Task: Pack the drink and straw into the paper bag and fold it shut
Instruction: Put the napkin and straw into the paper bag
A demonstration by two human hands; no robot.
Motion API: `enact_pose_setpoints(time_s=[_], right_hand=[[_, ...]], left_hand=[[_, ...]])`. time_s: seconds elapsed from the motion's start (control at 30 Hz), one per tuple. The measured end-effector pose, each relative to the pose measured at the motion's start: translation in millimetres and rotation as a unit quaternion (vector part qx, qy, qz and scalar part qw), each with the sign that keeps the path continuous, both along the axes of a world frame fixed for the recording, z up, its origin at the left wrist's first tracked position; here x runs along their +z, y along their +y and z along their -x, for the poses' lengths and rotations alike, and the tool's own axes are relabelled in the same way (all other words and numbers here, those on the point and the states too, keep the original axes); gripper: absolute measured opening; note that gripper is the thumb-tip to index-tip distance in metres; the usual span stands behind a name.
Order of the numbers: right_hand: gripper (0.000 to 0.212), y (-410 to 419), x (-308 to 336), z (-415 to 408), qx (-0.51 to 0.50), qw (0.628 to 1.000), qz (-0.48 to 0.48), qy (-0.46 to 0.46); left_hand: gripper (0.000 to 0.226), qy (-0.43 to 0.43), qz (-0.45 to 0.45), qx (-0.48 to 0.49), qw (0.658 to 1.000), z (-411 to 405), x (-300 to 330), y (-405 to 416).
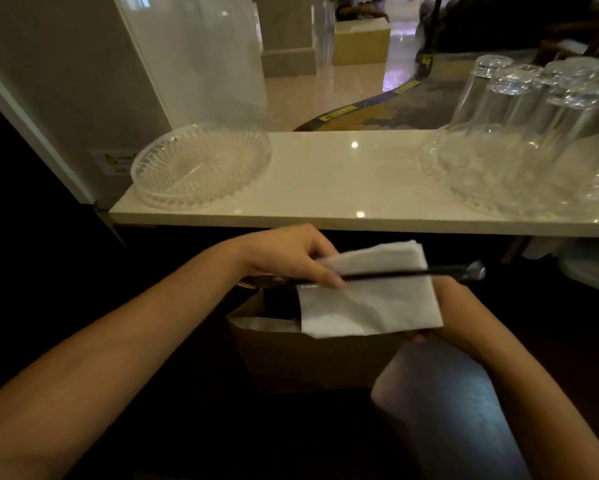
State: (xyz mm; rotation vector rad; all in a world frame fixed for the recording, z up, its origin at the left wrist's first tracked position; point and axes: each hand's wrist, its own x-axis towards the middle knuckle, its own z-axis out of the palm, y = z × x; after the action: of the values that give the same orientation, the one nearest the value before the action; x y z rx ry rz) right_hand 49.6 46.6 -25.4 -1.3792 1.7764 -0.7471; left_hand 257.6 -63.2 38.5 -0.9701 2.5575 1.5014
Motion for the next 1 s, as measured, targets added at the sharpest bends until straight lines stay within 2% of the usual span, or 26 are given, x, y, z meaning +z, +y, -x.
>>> enact_pose_setpoints(time_s=[0.03,0.1,0.2,0.33,0.47,0.67,0.83,0.93,1.0], right_hand=[[0.016,-0.4,-0.2,0.0,-0.002,1.000,-0.009,0.001],[0.021,-1.0,-4.8,1.7,0.004,1.000,0.004,0.025],[0.022,0.9,-5.3,1.5,0.026,0.999,0.013,0.015],[0.025,4.7,-3.7,2.0,0.033,0.999,0.029,0.002],[0.029,7.2,-2.2,0.1,0.046,0.998,0.039,0.015],[0.024,10.2,-3.1,0.9,0.041,0.998,0.038,-0.005],[0.024,11.2,-5.9,2.1,0.042,0.998,0.041,-0.033],[0.023,10.0,-10.3,2.2,0.030,0.998,0.044,-0.045],[0.023,8.8,-12.1,1.2,0.025,0.997,0.042,-0.052]], left_hand=[[0.005,-0.050,0.003,-0.015,0.999,5.7,-8.8,-4.9],[0.005,-0.106,0.012,-0.012,0.994,11.5,-20.8,-11.8],[0.009,-0.171,0.033,-0.015,0.985,14.4,-32.4,-17.4],[0.023,-0.301,0.128,-0.069,0.942,6.9,-57.6,-22.3],[0.016,-0.381,0.121,-0.070,0.914,1.8,-78.1,-28.2],[0.030,-0.393,0.132,-0.054,0.908,17.6,-99.3,-31.7],[0.035,-0.367,0.125,-0.103,0.916,15.7,-84.0,-28.1],[0.043,-0.275,0.121,-0.100,0.949,3.2,-51.9,-21.3],[0.041,-0.158,0.064,-0.049,0.984,-13.8,-27.5,-12.4]])
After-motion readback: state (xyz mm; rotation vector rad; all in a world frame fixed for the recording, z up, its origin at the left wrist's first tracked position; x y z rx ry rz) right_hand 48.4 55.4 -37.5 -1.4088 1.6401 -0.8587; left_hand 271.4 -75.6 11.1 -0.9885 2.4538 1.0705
